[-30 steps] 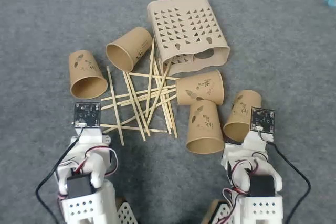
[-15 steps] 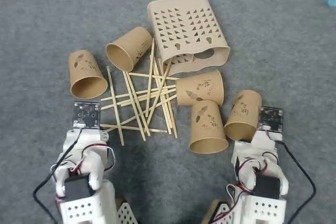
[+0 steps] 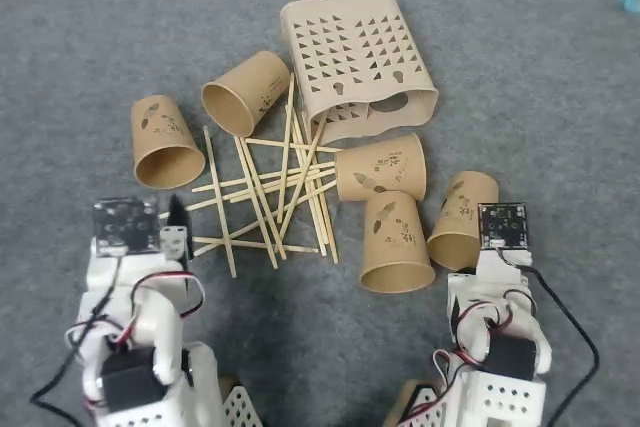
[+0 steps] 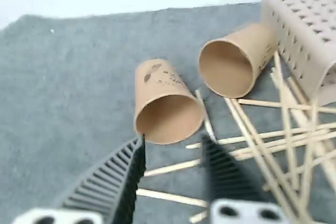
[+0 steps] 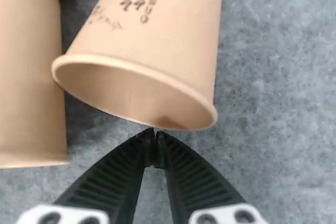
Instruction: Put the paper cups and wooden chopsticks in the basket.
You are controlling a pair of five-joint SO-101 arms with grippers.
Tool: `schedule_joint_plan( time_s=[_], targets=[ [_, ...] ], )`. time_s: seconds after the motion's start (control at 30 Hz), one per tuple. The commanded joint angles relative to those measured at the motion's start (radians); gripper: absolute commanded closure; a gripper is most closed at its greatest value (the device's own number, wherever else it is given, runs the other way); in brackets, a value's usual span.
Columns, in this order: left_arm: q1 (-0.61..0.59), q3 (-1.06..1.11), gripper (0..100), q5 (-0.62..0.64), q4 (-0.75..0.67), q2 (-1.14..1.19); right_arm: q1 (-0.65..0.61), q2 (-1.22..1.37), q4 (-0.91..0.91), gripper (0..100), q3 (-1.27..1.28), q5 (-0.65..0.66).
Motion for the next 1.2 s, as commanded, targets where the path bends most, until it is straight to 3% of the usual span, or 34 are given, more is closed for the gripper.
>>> schedule_joint_plan(
  time_s=[0.0,0.27,0.4,0.5,0.93,1.17],
  targets=[
    [0.054,-0.246,76,0.112,-0.029,0.253,0.01,-0.012,-0.013,98.9,-0.011,0.018],
    [0.269,-0.602,78,0.298,-0.029,0.769,0.01,-0.012,-0.013,98.8,-0.009,0.018],
    [0.45,-0.685,78,0.331,-0.037,0.933,0.01,-0.012,-0.013,98.8,-0.009,0.018],
    [0.532,-0.679,78,0.328,-0.132,1.048,0.01,-0.012,-0.013,98.8,-0.008,0.02],
    [0.546,-0.634,78,0.285,-0.664,1.565,0.005,-0.012,-0.021,98.8,-0.005,0.02],
    [0.545,-0.624,78,0.284,-0.873,1.692,0.005,-0.012,-0.021,98.8,-0.005,0.02]
  ],
)
